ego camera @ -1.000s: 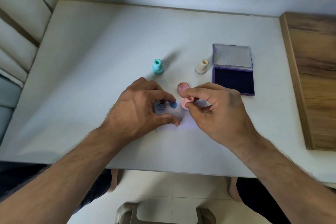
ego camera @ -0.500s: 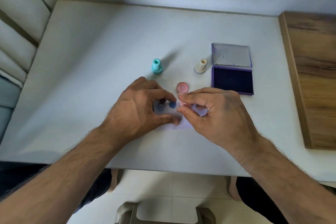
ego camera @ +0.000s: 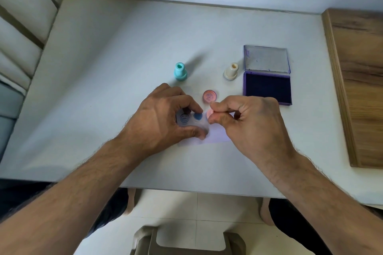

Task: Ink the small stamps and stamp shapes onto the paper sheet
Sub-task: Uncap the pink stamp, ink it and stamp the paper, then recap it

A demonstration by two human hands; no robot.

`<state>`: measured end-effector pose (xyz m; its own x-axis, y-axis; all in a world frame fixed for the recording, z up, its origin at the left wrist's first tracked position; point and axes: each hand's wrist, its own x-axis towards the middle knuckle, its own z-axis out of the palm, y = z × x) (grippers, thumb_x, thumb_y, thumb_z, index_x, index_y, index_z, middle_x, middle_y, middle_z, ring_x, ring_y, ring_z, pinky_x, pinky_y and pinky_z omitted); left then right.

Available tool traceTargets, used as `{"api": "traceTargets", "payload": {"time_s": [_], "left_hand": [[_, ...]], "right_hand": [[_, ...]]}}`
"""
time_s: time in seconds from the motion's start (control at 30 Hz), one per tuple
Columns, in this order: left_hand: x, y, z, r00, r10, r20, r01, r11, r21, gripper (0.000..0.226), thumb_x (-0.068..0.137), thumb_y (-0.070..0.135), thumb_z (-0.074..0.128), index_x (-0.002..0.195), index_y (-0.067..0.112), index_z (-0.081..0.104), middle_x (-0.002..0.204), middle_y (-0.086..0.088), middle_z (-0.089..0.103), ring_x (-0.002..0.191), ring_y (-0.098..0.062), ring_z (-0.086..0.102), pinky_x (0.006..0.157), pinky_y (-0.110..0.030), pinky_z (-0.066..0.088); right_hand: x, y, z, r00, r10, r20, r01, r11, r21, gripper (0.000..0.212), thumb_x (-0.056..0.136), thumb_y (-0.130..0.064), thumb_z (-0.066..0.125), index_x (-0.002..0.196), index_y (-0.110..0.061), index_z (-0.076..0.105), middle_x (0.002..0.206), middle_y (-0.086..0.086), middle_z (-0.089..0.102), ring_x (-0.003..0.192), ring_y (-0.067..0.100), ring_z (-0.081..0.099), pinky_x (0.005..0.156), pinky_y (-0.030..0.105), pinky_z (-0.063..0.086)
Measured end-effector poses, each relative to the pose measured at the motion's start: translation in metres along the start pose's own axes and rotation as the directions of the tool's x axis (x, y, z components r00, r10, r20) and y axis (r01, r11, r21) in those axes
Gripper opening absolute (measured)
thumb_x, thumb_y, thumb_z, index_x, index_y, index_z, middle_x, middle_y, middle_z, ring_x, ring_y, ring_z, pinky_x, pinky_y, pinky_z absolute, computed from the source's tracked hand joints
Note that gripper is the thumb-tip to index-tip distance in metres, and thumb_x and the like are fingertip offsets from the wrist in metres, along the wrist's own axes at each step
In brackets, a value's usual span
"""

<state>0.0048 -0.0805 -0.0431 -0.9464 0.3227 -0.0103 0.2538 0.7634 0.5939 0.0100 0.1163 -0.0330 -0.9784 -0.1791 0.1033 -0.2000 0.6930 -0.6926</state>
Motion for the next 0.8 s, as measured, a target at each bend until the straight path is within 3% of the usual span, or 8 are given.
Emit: {"api": "traceTargets", "payload": {"time_s": [0.1,0.27,0.37,0.53,0.67,0.8], "left_hand": [[0.001,0.0,0.0,1.0,0.001,0.011,-0.001,1.0,-0.01,0.039,0.061,0.062,0.077,0.089,0.035,0.072,0.084,0.014,0.059,0.085,-0.009,0.047,0.074,-0.016,0.04],[0.005,0.002,-0.003,0.998,-0.016,0.057,0.016,1.0,0.009,0.036,0.06,0.059,0.08,0.085,0.034,0.071,0.083,0.013,0.058,0.084,-0.008,0.046,0.072,-0.013,0.037],[0.007,0.001,-0.003,0.997,-0.019,0.072,0.018,1.0,0.001,0.035,0.059,0.055,0.084,0.084,0.034,0.071,0.081,0.013,0.059,0.083,-0.008,0.047,0.071,-0.015,0.038],[0.009,0.003,-0.005,0.993,-0.029,0.111,0.031,0.999,-0.013,0.034,0.058,0.054,0.083,0.081,0.034,0.069,0.079,0.014,0.058,0.083,-0.004,0.046,0.068,-0.015,0.036],[0.01,0.003,-0.006,0.993,-0.027,0.114,0.028,1.0,-0.01,0.034,0.058,0.054,0.083,0.082,0.034,0.069,0.08,0.014,0.058,0.083,-0.005,0.045,0.068,-0.015,0.037],[0.01,0.002,-0.005,0.994,-0.026,0.11,0.028,1.0,-0.014,0.034,0.058,0.054,0.084,0.081,0.034,0.069,0.079,0.013,0.058,0.083,-0.004,0.046,0.068,-0.013,0.035]], "right_hand": [[-0.001,-0.001,0.001,1.0,0.001,-0.022,-0.001,1.0,-0.007,0.009,0.076,-0.019,0.081,0.085,-0.019,0.079,0.08,-0.009,0.076,0.06,-0.003,0.059,0.067,0.001,0.045],[-0.006,0.001,0.003,0.999,0.023,-0.049,-0.023,1.0,0.004,0.01,0.08,-0.026,0.077,0.089,-0.022,0.078,0.082,-0.005,0.077,0.071,0.015,0.07,0.066,0.035,0.059],[-0.005,0.001,0.005,0.999,0.011,-0.03,-0.012,1.0,-0.023,0.01,0.081,-0.025,0.077,0.089,-0.02,0.077,0.078,-0.002,0.076,0.066,0.016,0.068,0.062,0.034,0.059],[-0.003,-0.003,0.003,1.0,0.026,-0.006,-0.026,0.999,-0.046,0.007,0.078,-0.021,0.08,0.083,-0.017,0.077,0.073,-0.006,0.075,0.059,0.005,0.061,0.061,0.017,0.053],[-0.004,-0.001,0.003,0.999,0.033,-0.022,-0.033,0.999,-0.023,0.008,0.08,-0.026,0.078,0.085,-0.02,0.077,0.074,-0.006,0.075,0.062,0.01,0.065,0.06,0.029,0.057],[-0.002,-0.004,0.003,1.0,0.004,0.011,-0.003,0.999,-0.038,0.006,0.08,-0.019,0.076,0.083,-0.014,0.075,0.076,0.0,0.074,0.065,0.014,0.066,0.063,0.031,0.059]]}}
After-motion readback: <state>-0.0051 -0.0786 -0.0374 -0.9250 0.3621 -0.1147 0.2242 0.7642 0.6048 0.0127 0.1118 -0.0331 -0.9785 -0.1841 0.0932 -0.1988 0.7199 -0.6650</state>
